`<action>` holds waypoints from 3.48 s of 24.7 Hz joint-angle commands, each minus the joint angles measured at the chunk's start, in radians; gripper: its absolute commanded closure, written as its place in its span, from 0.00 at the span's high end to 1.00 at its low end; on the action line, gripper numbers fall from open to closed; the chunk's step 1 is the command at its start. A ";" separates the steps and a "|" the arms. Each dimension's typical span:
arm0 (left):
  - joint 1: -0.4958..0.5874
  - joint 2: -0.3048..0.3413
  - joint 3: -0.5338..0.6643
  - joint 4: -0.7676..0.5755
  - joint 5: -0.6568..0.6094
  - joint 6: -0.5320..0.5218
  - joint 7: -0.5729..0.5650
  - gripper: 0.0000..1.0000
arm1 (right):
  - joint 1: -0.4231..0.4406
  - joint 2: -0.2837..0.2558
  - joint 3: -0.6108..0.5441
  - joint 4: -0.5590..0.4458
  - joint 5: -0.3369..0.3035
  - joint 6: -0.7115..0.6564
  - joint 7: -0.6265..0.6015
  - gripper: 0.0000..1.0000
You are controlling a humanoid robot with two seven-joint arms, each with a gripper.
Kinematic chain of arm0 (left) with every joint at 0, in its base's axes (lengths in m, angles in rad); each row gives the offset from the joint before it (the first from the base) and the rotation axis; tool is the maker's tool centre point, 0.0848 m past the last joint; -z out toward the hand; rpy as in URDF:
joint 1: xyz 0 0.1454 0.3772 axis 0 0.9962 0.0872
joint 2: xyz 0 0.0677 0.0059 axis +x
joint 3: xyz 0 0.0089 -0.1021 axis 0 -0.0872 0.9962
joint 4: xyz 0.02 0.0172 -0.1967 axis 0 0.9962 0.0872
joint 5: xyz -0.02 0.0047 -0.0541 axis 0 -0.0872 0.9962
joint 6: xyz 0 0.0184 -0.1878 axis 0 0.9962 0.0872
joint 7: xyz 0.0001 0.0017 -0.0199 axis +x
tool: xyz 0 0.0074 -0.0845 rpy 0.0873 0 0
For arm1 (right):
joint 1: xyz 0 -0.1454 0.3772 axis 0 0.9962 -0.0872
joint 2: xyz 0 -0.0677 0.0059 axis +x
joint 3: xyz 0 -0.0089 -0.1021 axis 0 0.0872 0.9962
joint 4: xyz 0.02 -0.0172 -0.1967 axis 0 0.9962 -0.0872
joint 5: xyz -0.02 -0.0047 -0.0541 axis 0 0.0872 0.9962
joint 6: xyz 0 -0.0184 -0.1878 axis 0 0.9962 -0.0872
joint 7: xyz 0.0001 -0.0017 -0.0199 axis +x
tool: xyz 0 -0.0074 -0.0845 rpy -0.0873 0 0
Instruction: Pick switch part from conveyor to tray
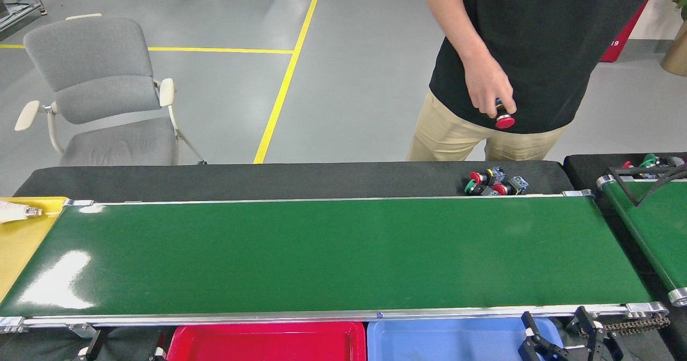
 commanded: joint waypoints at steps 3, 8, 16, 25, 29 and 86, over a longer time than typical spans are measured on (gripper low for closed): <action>-0.004 0.006 -0.002 -0.002 0.001 -0.005 0.009 1.00 | -0.003 0.003 -0.006 -0.015 -0.001 0.024 0.015 1.00; -0.018 0.001 0.007 -0.007 0.015 -0.003 0.024 1.00 | -0.007 0.001 -0.005 -0.015 -0.001 0.024 0.015 1.00; -0.025 0.012 0.010 -0.004 0.074 -0.008 0.145 1.00 | -0.010 -0.002 -0.006 -0.015 -0.006 0.021 0.015 1.00; -0.027 0.006 0.010 -0.013 0.076 -0.009 0.047 1.00 | -0.015 0.000 -0.006 -0.015 -0.006 0.024 0.017 1.00; -0.025 0.006 0.004 -0.013 0.076 -0.011 0.019 1.00 | -0.015 -0.002 -0.006 -0.015 -0.006 0.024 0.018 1.00; -0.022 0.007 0.010 -0.007 0.073 -0.025 -0.022 1.00 | -0.093 -0.014 -0.101 0.016 -0.013 0.028 0.115 1.00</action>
